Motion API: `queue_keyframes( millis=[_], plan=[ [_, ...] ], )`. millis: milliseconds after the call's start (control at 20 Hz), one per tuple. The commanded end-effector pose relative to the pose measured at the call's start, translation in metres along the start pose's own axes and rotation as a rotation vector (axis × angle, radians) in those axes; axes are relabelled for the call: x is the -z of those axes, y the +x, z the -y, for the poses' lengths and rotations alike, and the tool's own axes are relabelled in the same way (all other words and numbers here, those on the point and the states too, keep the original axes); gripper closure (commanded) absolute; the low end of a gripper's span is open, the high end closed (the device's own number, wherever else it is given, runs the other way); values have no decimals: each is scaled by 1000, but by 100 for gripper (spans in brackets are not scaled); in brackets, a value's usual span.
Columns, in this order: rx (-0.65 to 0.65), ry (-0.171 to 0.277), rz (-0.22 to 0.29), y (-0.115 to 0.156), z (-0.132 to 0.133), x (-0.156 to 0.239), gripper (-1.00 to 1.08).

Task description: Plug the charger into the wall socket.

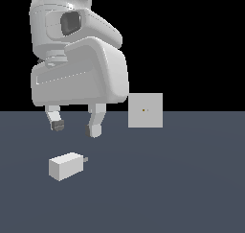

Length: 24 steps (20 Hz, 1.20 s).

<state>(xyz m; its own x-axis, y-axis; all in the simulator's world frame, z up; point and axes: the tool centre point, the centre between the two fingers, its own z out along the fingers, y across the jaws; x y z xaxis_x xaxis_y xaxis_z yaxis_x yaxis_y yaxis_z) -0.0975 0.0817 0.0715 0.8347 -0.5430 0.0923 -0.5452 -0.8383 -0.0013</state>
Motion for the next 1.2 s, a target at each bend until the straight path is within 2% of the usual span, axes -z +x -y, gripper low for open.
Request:
queue_keyframes(
  millis=[0,650,1150],
  plan=[
    [-21,-2,-3,-4,1,-4,-92],
    [-43,-6,-4,-10,4,-12,-92],
    [-45,-5,-4,-14,3,-50,-92]
  ],
)
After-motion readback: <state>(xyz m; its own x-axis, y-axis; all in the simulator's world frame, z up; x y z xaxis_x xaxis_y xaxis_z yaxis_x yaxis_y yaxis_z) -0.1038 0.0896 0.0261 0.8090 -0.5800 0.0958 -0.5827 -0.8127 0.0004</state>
